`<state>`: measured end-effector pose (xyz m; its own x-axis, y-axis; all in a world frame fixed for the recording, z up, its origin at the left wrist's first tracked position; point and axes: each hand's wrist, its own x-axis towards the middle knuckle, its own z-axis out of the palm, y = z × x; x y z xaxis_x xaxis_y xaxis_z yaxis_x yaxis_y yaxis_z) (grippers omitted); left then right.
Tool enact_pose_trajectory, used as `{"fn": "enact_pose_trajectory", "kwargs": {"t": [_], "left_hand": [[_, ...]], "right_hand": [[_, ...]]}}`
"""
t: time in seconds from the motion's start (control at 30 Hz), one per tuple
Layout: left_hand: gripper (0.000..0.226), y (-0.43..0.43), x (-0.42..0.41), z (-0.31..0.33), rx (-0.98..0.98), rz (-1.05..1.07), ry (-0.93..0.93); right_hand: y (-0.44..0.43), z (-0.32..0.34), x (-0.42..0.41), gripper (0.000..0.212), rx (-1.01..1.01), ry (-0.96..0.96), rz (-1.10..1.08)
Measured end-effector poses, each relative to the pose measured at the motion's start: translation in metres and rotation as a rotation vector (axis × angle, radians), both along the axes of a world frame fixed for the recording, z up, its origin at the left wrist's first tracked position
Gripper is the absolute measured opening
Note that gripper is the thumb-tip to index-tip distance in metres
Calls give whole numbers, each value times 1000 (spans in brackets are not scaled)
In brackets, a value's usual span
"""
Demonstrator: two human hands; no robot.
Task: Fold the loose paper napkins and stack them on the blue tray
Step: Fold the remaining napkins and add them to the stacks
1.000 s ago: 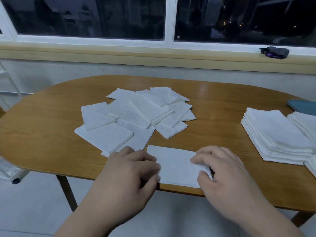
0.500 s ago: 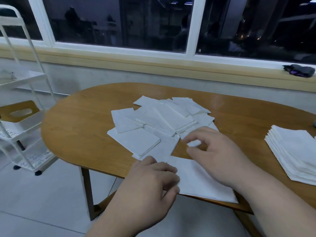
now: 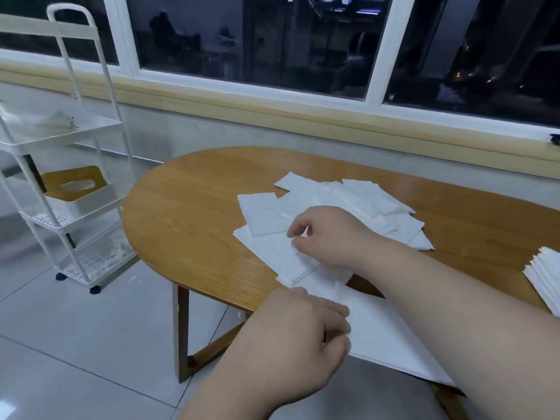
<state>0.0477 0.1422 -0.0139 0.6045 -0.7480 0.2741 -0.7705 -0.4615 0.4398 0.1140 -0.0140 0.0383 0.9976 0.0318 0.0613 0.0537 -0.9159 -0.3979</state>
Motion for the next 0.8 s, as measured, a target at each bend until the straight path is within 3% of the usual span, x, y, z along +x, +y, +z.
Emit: {"fn": "enact_pose_trajectory", "kwargs": {"t": [0.33, 0.7, 0.8], "left_hand": [[26, 6, 1, 4, -40, -41, 35], [29, 7, -4, 5, -62, -11, 89], [31, 5, -2, 3, -62, -16, 87]], "right_hand": [[-2, 2, -16, 17, -108, 167, 220], [2, 0, -18, 3, -127, 123, 244], [0, 0, -20, 8, -110, 118, 225]]}}
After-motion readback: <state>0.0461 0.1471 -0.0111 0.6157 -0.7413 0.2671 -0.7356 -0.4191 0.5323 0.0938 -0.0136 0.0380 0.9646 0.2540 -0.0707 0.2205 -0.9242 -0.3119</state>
